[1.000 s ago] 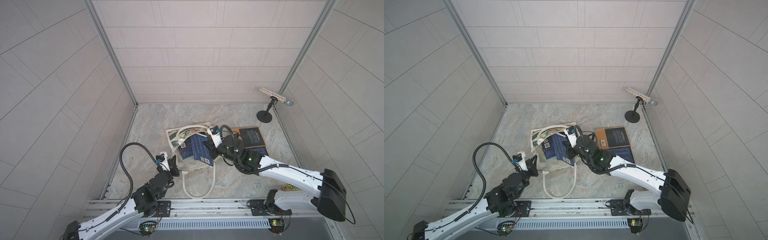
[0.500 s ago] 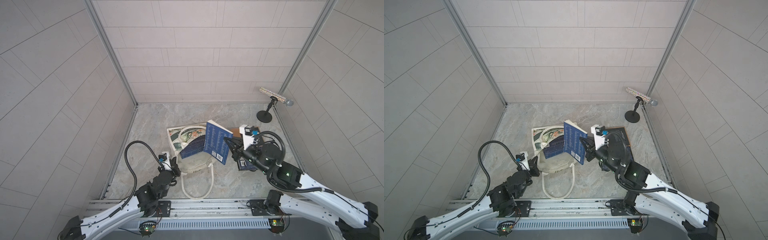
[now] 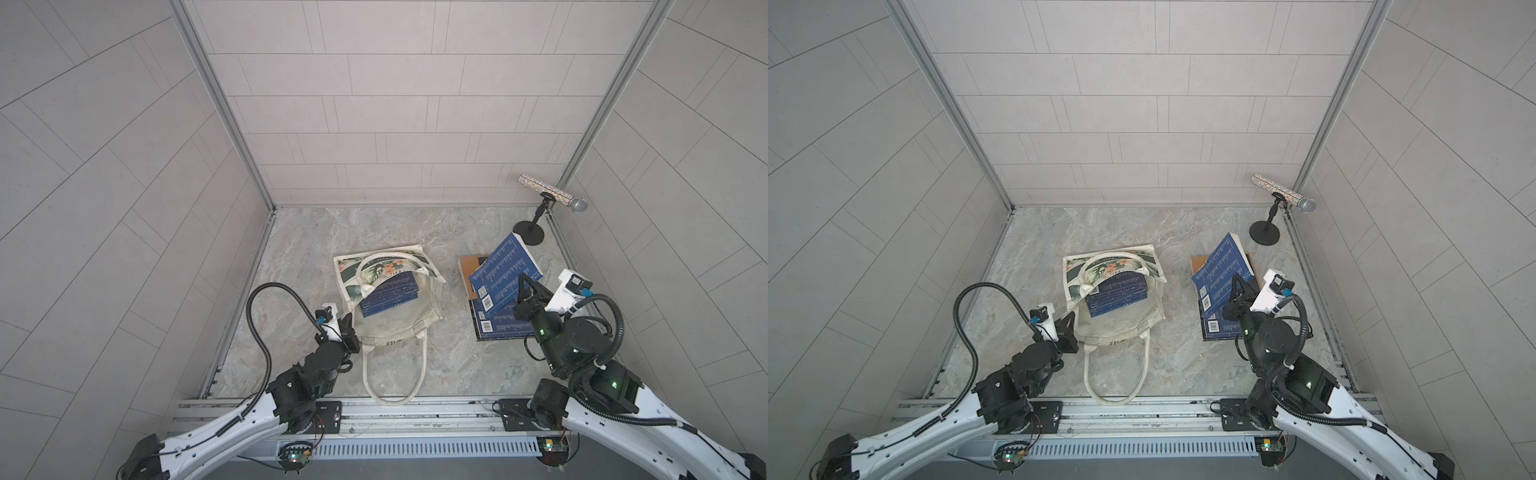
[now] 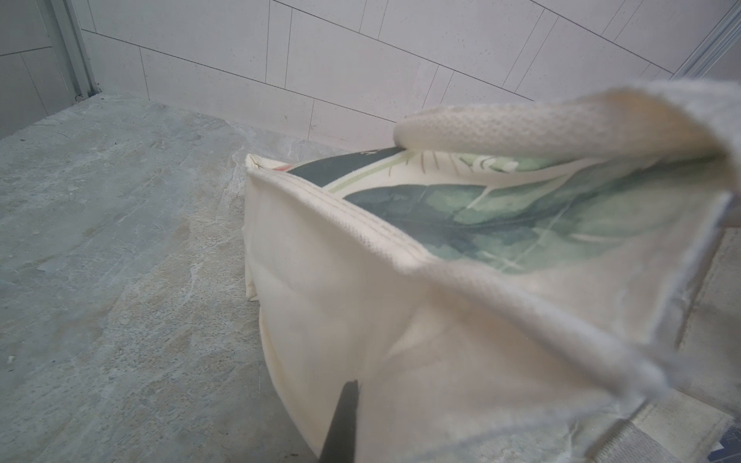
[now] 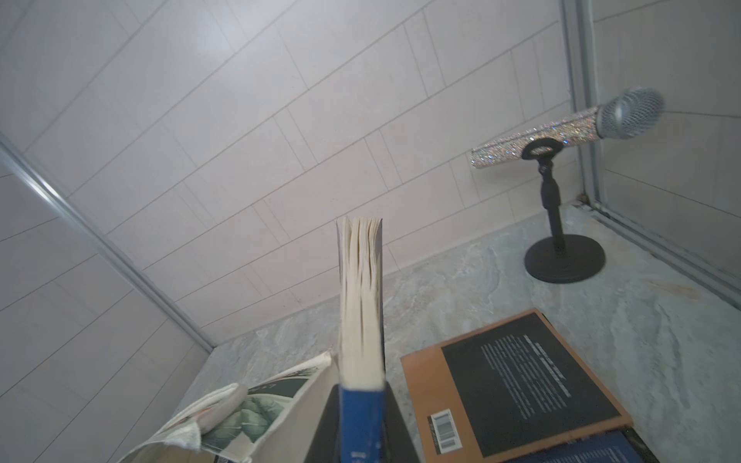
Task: Take out the books from the canvas bag
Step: Place the book on the book.
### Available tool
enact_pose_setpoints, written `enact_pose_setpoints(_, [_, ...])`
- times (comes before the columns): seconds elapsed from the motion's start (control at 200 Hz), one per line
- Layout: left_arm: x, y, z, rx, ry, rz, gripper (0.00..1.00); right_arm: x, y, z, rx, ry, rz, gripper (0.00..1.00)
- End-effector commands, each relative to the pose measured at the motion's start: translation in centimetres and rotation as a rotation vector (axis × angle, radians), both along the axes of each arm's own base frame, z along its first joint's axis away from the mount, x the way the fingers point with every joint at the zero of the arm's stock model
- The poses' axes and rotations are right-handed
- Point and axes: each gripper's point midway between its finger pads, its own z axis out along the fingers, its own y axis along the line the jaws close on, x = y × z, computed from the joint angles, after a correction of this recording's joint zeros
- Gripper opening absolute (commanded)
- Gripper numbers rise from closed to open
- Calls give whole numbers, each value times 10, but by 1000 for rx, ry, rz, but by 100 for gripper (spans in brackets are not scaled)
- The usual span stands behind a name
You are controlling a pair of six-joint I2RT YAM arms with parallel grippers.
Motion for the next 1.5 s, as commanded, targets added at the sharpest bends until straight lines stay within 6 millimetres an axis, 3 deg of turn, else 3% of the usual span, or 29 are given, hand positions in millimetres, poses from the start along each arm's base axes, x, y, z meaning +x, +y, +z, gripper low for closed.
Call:
enact_pose_setpoints(0.0, [1, 4, 4, 1, -2, 19, 0, -3, -19, -22, 93, 31, -95, 0])
enact_pose_setpoints(0.35, [1, 1, 3, 1, 8, 6, 0, -19, -62, -106, 222, 107, -310, 0])
enact_pose_setpoints(0.64, [1, 2, 5, -1, 5, 10, 0, -10, -52, -162, 266, 250, -312, 0])
enact_pose_setpoints(0.745, [0, 3, 5, -1, 4, 11, 0, -12, -57, -174, 304, 257, -344, 0])
enact_pose_setpoints(0.966, [1, 2, 5, -3, 5, 8, 0, -26, -72, -222, 412, 328, -455, 0])
enact_pose_setpoints(1.161, [0, 1, 5, -4, 6, 6, 0, -31, -85, -219, 397, 311, -517, 0])
enact_pose_setpoints(1.496, [1, 1, 5, -2, 6, 5, 0, -34, -80, -262, 396, 515, -537, 0])
